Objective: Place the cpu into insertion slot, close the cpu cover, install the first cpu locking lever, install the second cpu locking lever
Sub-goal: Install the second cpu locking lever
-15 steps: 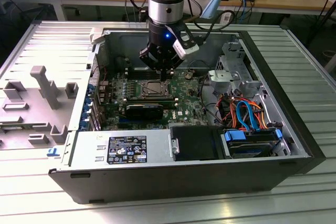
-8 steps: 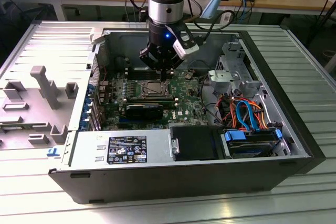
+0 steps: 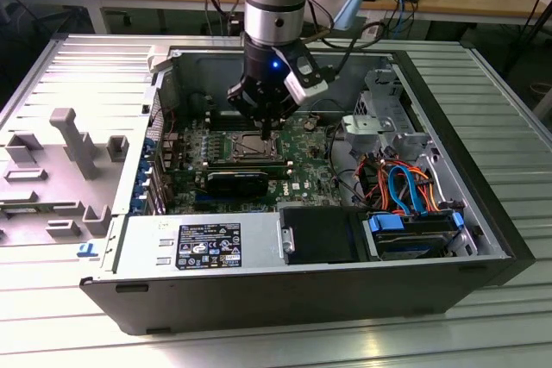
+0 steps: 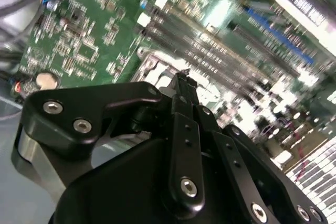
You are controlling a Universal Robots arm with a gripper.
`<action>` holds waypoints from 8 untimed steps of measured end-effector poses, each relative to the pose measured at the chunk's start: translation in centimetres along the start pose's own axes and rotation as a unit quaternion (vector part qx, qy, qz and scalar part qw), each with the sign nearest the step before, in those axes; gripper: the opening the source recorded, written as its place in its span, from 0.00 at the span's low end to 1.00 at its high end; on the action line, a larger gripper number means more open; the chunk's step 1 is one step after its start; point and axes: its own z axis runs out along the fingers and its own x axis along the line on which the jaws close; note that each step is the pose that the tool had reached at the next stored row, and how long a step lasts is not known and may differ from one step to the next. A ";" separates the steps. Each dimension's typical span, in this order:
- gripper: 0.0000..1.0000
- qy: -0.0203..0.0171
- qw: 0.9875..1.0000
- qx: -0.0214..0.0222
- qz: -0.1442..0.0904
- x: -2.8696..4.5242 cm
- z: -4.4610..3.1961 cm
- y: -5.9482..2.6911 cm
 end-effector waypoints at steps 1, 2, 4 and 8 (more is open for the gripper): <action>0.11 0.000 1.000 0.000 0.000 0.13 0.09 -0.22; 0.11 0.003 1.000 0.000 0.000 0.48 0.37 -0.38; 0.11 0.004 1.000 0.000 0.000 1.18 0.85 -0.62; 0.11 0.008 1.000 -0.003 -0.001 2.72 1.41 -0.57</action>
